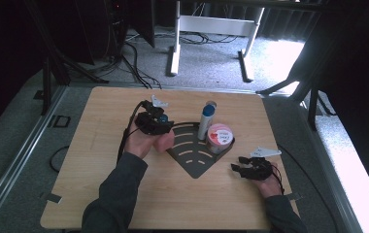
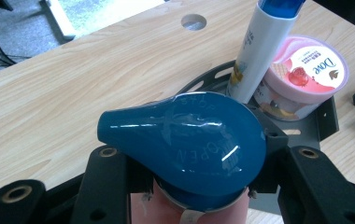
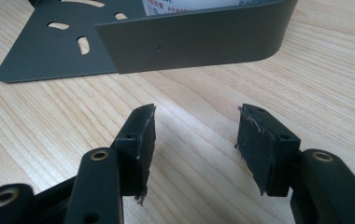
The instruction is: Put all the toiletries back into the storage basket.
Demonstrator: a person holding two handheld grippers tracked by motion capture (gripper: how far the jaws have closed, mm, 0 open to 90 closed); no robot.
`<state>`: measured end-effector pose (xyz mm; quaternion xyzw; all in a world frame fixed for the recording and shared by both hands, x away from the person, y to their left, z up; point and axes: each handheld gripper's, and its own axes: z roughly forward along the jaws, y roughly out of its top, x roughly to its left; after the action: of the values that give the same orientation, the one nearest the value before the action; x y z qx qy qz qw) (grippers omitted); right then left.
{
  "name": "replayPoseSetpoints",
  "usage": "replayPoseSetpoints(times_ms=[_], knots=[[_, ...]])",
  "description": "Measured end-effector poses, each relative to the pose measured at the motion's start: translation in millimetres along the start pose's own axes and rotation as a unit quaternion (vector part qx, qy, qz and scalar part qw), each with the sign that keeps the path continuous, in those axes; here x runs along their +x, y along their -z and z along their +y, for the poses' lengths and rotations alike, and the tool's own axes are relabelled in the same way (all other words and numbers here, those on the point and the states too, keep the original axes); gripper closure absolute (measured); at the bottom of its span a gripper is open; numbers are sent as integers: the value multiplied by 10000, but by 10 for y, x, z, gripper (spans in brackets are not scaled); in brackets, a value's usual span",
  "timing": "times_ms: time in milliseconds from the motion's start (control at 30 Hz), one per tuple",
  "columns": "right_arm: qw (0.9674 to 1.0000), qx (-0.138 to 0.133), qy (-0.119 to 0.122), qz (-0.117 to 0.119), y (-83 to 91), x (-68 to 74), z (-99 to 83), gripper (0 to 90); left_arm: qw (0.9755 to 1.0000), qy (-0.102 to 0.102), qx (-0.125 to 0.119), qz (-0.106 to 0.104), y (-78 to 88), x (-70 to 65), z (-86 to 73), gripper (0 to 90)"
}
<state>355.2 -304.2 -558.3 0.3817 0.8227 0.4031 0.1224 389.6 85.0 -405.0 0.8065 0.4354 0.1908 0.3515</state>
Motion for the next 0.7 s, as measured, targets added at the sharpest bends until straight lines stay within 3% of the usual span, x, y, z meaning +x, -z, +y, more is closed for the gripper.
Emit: replayPoseSetpoints(times_ms=[700], knots=[[10000, 4, 4, 2, 0, 0, 0, 463, 10000, -12, -81, -34, -223, -82, 110, 529]])
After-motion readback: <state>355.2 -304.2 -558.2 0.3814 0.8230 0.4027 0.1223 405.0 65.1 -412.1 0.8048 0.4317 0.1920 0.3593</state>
